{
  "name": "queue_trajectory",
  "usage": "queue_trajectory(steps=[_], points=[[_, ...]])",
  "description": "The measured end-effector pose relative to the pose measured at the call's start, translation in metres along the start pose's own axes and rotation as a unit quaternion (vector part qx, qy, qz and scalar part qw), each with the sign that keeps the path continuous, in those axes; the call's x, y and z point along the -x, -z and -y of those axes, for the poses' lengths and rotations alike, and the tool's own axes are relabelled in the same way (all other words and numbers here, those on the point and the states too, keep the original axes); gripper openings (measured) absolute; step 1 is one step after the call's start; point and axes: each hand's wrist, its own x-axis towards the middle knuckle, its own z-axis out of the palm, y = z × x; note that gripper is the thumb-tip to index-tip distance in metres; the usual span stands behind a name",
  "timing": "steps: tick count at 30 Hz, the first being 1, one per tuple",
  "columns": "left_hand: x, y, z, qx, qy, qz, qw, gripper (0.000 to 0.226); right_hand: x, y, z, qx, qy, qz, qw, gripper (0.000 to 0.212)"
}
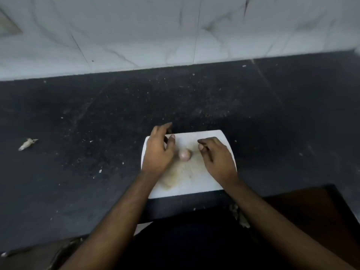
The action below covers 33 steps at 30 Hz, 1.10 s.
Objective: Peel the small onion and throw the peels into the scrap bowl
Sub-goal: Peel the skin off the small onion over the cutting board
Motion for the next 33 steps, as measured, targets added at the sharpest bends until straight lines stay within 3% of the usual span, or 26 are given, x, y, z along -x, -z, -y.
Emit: queue_trajectory(steps=[2,4,8,12,14,17,21,29,33], points=[[0.007,-0.003,-0.001,0.030,0.003,0.000,1.000,0.048,0.003,-0.005,0.004,-0.020,0.024,0.056,0.998,0.035],[0.019,-0.011,0.000,0.026,0.009,0.021,0.999,0.053,0.007,-0.010,0.009,0.034,0.065,0.107,0.992,0.046],[0.020,-0.020,0.010,0.055,0.076,0.038,0.995,0.047,0.003,-0.016,0.009,0.086,0.097,0.111,0.985,0.046],[0.025,-0.026,0.002,0.111,0.163,0.031,0.980,0.032,0.002,-0.015,0.002,-0.070,0.012,0.060,0.996,0.040],[0.029,-0.031,-0.006,0.150,0.181,0.064,0.970,0.030,0.003,-0.013,-0.002,-0.126,-0.012,0.045,0.991,0.041],[0.040,-0.040,-0.015,0.177,0.153,0.120,0.965,0.043,0.009,-0.011,-0.006,-0.163,-0.028,0.061,0.984,0.046],[0.049,-0.044,-0.013,0.172,0.154,0.071,0.970,0.046,0.011,-0.012,-0.008,-0.218,-0.042,0.078,0.972,0.054],[0.061,-0.052,0.006,0.203,0.102,0.027,0.974,0.062,0.013,-0.011,-0.011,-0.197,0.046,0.090,0.975,0.054],[0.063,-0.054,0.006,0.192,0.070,0.027,0.979,0.067,0.012,-0.006,-0.010,-0.242,0.045,0.066,0.967,0.024]])
